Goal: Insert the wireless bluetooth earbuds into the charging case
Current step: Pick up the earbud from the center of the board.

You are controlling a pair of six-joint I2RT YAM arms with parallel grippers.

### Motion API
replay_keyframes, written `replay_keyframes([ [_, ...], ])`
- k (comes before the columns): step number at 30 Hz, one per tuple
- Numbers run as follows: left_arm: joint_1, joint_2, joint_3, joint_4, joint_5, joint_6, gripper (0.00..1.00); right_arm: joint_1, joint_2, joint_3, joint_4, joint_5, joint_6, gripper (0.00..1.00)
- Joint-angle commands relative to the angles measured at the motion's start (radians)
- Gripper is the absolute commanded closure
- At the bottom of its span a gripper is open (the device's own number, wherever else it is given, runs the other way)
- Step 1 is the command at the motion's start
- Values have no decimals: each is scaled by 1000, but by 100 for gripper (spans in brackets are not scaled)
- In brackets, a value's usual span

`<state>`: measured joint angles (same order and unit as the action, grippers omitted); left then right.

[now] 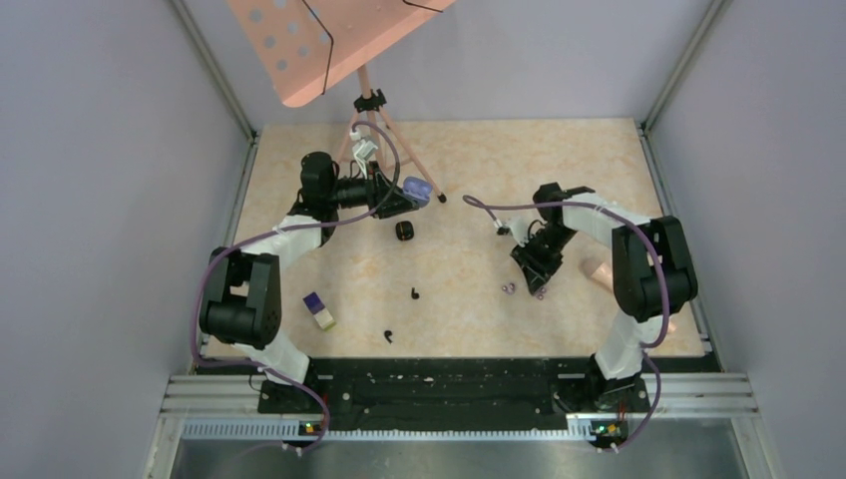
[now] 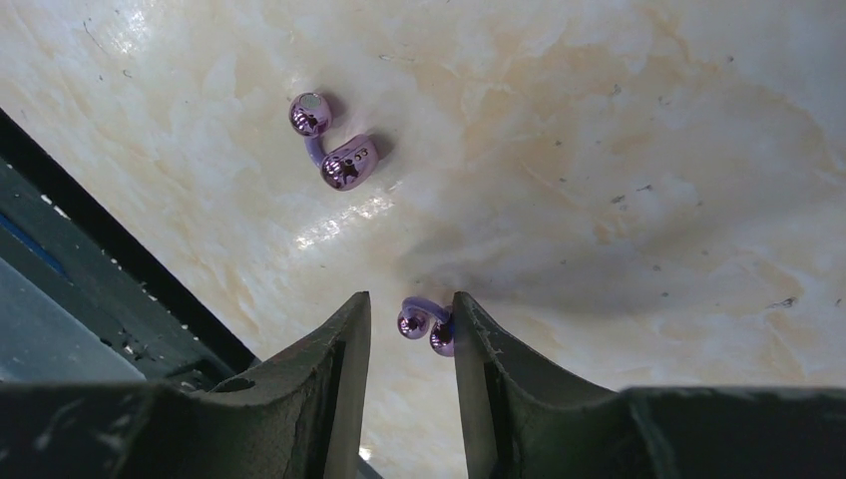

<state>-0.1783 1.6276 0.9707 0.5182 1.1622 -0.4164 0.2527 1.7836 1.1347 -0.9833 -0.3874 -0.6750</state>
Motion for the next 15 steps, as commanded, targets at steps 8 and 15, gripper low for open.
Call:
replay_keyframes([
  [8,3,-18,16,30,11,10,100,-10,-40,29,-35,58,48,64],
  [15,3,-26,11,34,16,8,100,-27,-36,8,-33,67,29,64],
])
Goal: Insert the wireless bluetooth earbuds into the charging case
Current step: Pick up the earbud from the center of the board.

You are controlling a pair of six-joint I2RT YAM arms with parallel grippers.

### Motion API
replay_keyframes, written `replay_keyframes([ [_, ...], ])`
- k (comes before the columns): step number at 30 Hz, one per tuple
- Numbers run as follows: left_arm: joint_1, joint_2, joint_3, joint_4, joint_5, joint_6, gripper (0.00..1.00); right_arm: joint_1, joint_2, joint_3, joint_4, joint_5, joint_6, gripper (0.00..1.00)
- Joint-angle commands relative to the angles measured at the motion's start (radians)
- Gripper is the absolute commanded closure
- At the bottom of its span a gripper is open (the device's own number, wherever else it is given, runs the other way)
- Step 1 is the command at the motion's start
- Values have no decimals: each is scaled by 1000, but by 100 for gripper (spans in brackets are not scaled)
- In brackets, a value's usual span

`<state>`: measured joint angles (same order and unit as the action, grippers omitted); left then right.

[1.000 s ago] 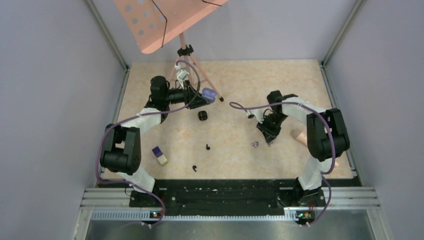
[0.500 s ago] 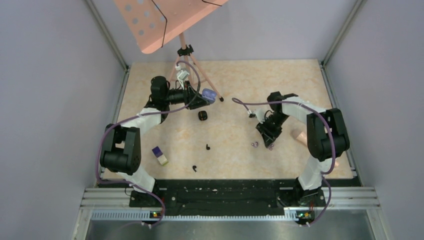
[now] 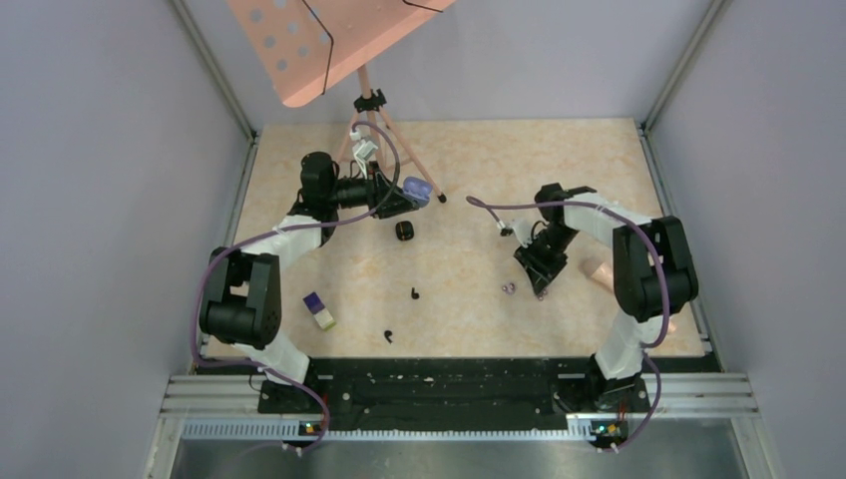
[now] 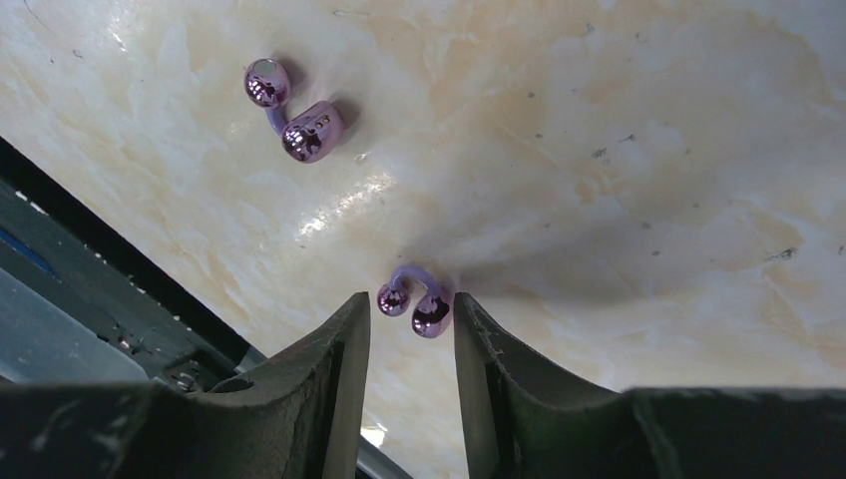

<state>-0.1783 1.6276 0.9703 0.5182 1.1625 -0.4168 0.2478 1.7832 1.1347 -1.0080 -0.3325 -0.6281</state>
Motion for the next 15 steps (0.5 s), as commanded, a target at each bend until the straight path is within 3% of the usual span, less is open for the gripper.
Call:
replay_keyframes([
  [1,3,-27,9,35,17,9,100,-22,-39,4,-8,13,-22,64],
  [15,4,-20,13,33,17,7,100,-22,-49,-7,-39,-47,-11,74],
])
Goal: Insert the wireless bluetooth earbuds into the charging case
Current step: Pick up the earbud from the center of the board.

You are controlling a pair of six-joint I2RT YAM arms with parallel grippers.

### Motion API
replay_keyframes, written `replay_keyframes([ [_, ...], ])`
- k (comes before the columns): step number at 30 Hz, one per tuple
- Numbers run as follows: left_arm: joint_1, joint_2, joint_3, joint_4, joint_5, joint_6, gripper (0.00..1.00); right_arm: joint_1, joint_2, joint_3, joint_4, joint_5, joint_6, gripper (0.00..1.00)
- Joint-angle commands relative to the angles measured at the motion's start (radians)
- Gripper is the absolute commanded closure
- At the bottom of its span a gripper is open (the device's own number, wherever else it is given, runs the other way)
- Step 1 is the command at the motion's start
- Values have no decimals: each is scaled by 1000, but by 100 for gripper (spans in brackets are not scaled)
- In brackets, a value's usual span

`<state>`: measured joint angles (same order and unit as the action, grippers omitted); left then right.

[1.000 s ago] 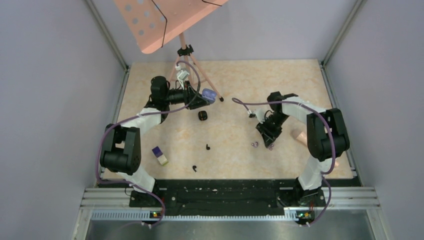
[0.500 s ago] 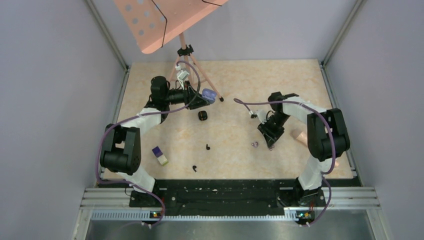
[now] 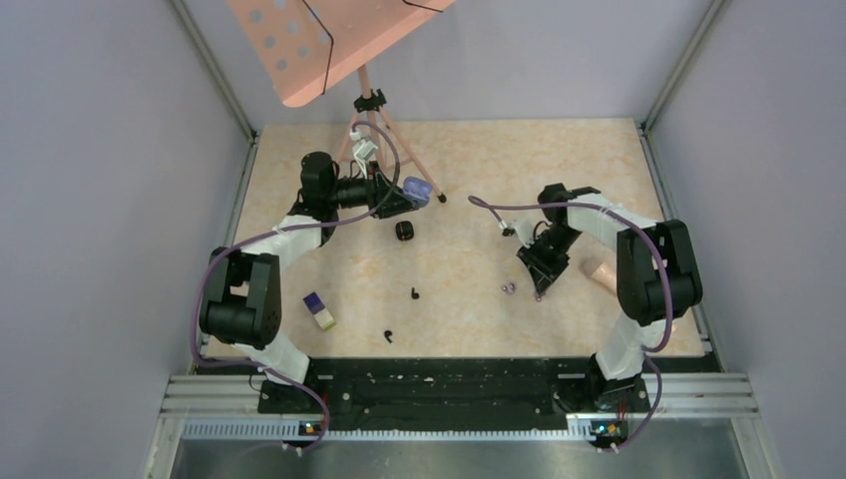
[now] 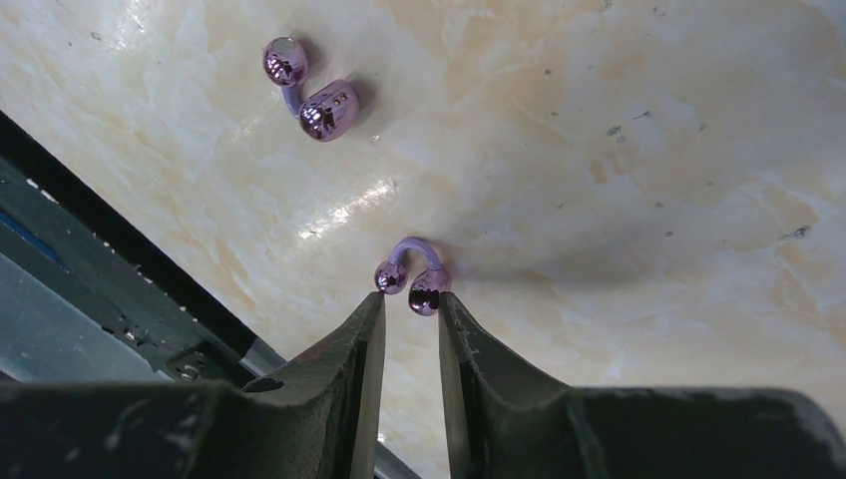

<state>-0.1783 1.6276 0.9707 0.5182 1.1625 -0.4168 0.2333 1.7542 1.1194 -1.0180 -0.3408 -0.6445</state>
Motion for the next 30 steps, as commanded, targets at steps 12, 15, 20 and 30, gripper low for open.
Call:
replay_keyframes([
  [12,3,-14,16,37,12,6,100,-9,-13,-10,-81,-101,30,75],
  [15,3,-14,16,36,11,4,100,-3,-8,3,-97,-134,31,74],
  [20,4,-22,13,19,26,19,100,-3,-17,96,-165,-115,-73,74],
  [30,29,-48,11,-86,40,66,100,25,67,266,-131,-98,-377,77],
])
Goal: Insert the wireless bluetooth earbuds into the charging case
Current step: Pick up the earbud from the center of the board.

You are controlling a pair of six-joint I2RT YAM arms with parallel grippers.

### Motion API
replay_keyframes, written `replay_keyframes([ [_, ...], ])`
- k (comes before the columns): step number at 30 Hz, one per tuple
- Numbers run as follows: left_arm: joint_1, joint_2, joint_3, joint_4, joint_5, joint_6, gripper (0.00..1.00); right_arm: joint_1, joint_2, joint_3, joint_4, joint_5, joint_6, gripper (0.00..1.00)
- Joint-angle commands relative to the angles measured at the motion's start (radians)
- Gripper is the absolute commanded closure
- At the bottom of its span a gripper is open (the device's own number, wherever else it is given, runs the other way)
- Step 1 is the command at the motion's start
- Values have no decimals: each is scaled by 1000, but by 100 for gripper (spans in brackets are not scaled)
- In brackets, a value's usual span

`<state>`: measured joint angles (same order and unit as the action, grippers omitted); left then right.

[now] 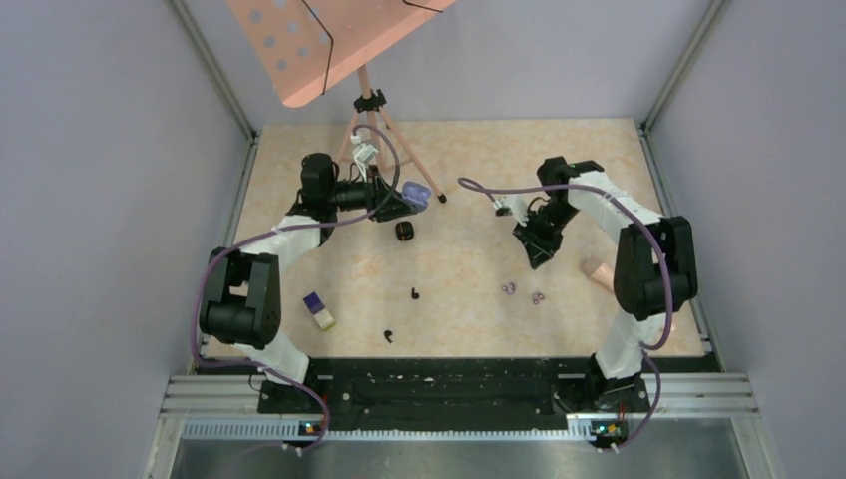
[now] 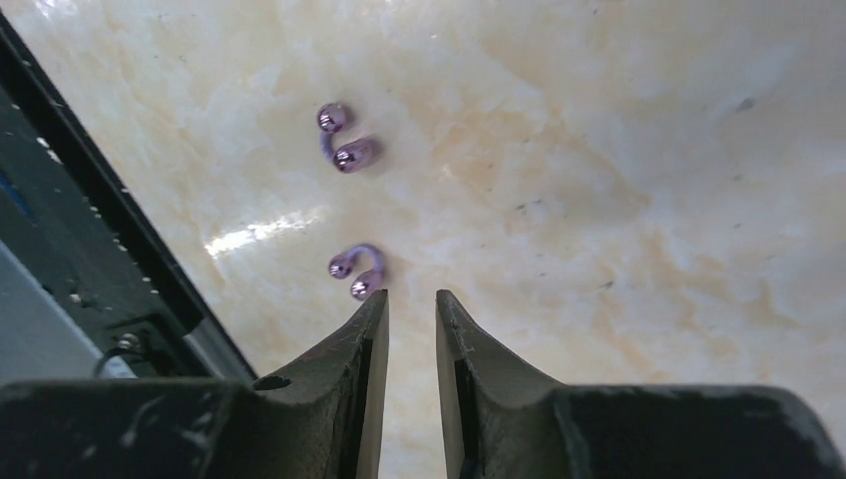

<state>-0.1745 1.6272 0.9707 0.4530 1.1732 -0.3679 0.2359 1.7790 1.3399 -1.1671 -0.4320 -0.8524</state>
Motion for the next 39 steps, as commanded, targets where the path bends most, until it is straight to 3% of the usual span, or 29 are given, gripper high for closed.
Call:
replay_keyframes([
  [1,34,-46,5,-10,35,-3,100,32,43,39,36,-3,-200,77],
  [7,84,-52,-6,29,36,-66,100,91,46,0,86,29,-369,78],
  [17,90,-67,-18,25,15,-56,100,159,21,-85,13,51,-526,76],
  [39,90,-62,-18,16,3,-51,100,180,-19,-228,87,149,-562,79],
])
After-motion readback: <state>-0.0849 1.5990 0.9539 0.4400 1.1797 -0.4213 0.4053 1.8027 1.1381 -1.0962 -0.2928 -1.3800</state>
